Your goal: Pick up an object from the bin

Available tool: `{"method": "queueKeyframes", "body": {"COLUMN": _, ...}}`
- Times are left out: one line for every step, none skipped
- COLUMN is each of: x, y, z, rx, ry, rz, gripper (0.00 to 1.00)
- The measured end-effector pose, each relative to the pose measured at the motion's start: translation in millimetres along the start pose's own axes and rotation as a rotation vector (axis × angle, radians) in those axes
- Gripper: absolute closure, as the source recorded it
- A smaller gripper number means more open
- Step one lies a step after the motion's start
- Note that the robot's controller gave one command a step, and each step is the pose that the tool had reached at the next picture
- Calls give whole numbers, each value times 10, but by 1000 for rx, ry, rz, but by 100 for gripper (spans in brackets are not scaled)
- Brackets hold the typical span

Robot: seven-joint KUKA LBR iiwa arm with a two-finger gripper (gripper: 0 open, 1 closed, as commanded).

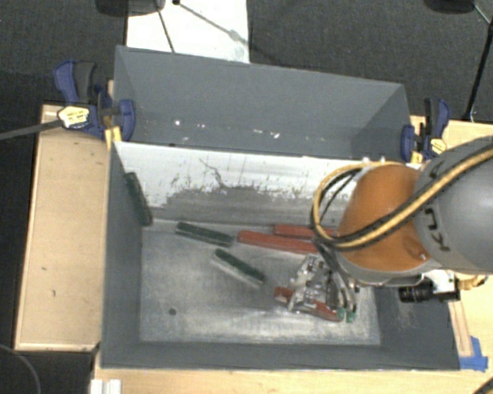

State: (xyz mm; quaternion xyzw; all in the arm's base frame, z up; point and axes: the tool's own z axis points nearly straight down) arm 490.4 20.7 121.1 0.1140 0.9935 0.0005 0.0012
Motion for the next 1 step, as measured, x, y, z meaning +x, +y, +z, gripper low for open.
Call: {"method": "queueKeyframes", "body": {"x": -1, "y": 0, "z": -86, "rx": 0, "ry": 0, "rz": -2, "gripper": 100}}
